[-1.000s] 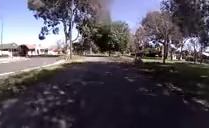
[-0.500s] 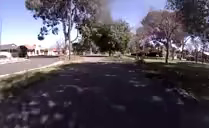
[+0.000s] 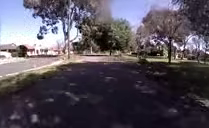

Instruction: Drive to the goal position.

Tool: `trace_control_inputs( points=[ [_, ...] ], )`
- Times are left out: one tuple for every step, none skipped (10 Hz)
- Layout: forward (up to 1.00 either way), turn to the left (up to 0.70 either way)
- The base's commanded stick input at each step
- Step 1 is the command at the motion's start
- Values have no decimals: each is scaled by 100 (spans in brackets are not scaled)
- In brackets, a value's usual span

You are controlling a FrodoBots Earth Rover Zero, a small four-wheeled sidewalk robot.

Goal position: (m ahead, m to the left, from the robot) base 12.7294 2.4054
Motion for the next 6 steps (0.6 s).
trace_control_inputs(
  points=[
    [70, 2],
    [70, 2],
    [70, 2],
    [70, 2],
    [70, 2],
    [70, 3]
  ],
)
